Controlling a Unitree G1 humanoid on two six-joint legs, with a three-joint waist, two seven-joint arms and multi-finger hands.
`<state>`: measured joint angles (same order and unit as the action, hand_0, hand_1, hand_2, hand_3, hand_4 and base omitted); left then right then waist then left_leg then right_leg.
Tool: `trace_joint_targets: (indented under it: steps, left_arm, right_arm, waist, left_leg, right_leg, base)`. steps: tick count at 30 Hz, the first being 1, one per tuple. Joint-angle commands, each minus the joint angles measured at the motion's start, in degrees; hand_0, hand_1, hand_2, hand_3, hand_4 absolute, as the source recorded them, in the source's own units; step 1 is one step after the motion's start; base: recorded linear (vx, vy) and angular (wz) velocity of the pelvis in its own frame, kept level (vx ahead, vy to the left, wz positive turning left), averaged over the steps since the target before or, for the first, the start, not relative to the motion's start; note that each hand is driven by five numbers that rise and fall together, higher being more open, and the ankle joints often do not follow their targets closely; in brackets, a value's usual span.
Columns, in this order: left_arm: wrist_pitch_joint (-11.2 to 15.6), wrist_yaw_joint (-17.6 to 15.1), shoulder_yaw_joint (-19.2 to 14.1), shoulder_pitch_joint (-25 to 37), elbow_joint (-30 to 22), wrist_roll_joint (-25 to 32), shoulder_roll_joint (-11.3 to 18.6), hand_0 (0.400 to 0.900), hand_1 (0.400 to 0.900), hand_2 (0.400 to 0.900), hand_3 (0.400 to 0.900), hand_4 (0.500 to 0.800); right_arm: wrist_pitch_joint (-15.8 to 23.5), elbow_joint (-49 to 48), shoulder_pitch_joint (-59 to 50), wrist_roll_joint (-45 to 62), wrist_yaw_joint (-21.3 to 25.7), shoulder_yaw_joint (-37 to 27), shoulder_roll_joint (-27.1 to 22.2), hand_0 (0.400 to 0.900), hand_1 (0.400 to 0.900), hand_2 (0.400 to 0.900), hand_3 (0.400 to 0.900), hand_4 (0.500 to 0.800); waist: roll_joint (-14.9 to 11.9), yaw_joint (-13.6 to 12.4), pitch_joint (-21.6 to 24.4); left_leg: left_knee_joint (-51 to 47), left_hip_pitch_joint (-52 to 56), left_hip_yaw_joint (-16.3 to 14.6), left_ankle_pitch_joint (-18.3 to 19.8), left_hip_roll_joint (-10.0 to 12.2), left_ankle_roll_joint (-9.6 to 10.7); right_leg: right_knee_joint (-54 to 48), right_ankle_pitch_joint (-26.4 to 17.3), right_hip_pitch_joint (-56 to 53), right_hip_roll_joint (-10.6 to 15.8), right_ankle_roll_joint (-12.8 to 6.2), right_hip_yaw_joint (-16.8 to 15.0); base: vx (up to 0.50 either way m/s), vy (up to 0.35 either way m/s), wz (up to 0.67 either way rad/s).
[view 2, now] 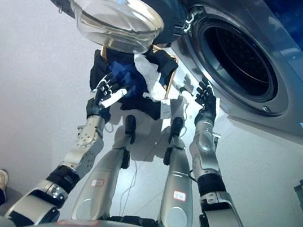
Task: Put the clothes in the basket into the washing machine.
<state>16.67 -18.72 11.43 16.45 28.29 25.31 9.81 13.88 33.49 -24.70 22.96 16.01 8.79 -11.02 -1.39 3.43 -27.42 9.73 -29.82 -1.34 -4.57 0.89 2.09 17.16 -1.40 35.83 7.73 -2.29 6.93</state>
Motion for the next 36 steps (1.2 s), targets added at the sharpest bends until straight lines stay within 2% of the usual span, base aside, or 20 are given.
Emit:
trace_joint_targets:
  steps: [1,17,25,30,36]
  left_arm:
    - [6.14,-0.85,-2.31,-0.2,-4.15,0.01,1.91,0.9,0.9,0.9,0.9,0.8]
    - [6.99,-1.27,-2.39,0.45,-2.94,0.02,1.96,0.9,0.9,0.9,0.9,0.8]
    - [7.46,-0.91,-2.93,0.09,-3.84,0.55,1.99,0.9,0.9,0.9,0.9,0.8]
    - [8.93,-0.3,-3.38,0.59,-6.77,0.97,3.33,0.9,0.9,0.9,0.9,0.8]
    - [9.61,-0.23,-2.73,1.87,-11.91,0.87,5.47,0.9,0.9,0.9,0.9,0.8]
  right_arm:
    - [5.47,-6.96,0.55,-2.75,0.32,0.03,-0.55,0.9,0.9,0.9,0.9,0.8]
    - [6.0,-5.57,-0.16,-2.76,0.04,0.06,-0.54,0.9,0.9,0.9,0.9,0.8]
    - [4.81,-4.7,-2.43,-7.08,0.15,1.77,-2.66,0.9,0.9,0.9,0.9,0.8]
    - [2.13,2.2,-12.39,-19.21,1.0,8.23,-10.85,0.9,0.9,0.9,0.9,0.8]
    - [0.22,8.57,-23.05,-24.34,1.28,13.06,-15.55,0.9,0.9,0.9,0.9,0.8]
  waist:
    - [-0.75,0.34,3.58]
    - [-0.73,0.41,3.23]
    - [-1.25,-0.84,2.61]
    - [-1.58,-4.29,1.01]
    - [-1.73,-8.02,-0.65]
  left_leg:
    - [5.95,-2.73,3.11,4.72,0.7,0.89]
    - [5.6,-2.56,3.63,4.92,0.42,0.95]
    - [5.17,-2.98,4.48,4.36,0.36,1.21]
    - [5.86,-6.26,6.14,3.6,-0.03,1.76]
    - [14.31,-14.89,7.91,5.94,-1.82,0.88]
  right_leg:
    - [-0.41,-0.6,-1.38,3.04,-5.59,0.07]
    - [-0.9,-0.42,-1.56,2.9,-5.66,0.3]
    - [-0.88,-0.57,-1.33,3.23,-5.81,1.02]
    - [1.04,-0.15,1.12,3.91,-5.97,2.61]
    - [10.5,3.18,8.62,4.86,-5.58,3.16]
  base:
    - [0.0,0.0,0.0]
    - [0.0,0.001,0.01]
    - [0.0,-0.012,0.09]
    - [-0.04,-0.056,0.25]
    - [-0.05,-0.021,0.16]
